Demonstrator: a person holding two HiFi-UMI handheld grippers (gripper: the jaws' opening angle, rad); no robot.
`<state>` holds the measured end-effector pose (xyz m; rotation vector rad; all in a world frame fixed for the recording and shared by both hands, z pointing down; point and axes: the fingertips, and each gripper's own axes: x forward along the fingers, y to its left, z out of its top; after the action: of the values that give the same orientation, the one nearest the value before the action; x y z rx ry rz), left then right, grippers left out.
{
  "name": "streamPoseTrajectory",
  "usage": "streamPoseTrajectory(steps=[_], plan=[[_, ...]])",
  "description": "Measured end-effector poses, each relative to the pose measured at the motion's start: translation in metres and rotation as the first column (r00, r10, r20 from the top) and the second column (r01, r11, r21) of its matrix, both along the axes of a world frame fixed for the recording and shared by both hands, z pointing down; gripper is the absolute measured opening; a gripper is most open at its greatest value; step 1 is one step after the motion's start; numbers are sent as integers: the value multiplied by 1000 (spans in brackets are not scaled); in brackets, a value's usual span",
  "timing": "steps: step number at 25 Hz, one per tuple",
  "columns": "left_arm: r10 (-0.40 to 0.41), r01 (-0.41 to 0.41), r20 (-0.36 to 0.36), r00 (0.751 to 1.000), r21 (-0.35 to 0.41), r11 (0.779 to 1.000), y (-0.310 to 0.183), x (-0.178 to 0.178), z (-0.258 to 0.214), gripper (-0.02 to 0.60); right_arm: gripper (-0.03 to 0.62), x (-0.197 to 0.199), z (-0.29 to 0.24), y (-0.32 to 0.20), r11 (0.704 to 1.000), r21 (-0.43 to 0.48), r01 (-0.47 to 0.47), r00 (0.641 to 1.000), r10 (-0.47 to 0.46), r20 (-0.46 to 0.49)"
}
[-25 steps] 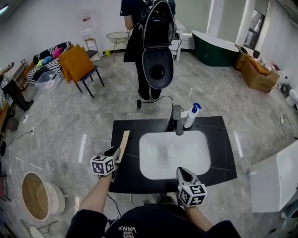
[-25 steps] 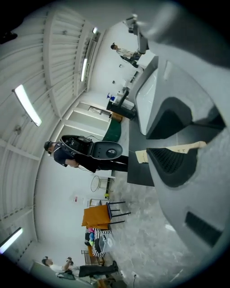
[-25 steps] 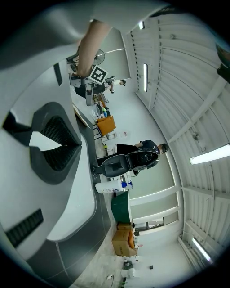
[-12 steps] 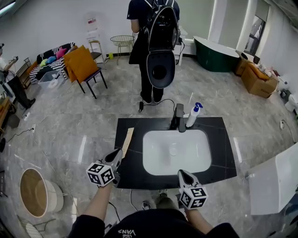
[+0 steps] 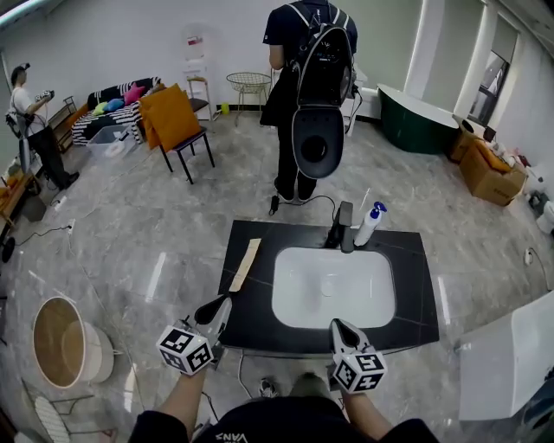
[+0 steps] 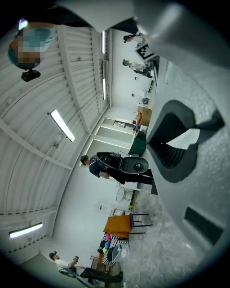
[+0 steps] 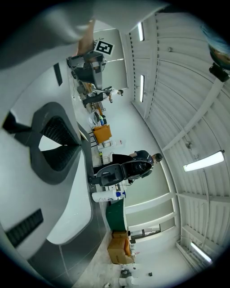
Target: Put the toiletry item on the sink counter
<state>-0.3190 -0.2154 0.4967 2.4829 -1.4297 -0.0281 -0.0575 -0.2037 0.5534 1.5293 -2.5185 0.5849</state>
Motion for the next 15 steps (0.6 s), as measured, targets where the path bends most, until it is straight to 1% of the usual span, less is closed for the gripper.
streamPoseTrajectory(steps=[6, 10, 15], plan=[[-62, 62, 23, 998, 18, 998, 32, 12, -9, 9, 0, 0, -7, -1, 995, 16, 95, 995, -95, 6], [-115, 114, 26, 993, 25, 993, 52, 34, -11, 9, 0, 15, -12, 3, 987, 19, 157, 988, -157, 1], [-167, 167, 16, 986, 17, 986, 81, 64, -9, 9, 0, 37, -14, 13, 975, 18, 222, 975, -222, -4]])
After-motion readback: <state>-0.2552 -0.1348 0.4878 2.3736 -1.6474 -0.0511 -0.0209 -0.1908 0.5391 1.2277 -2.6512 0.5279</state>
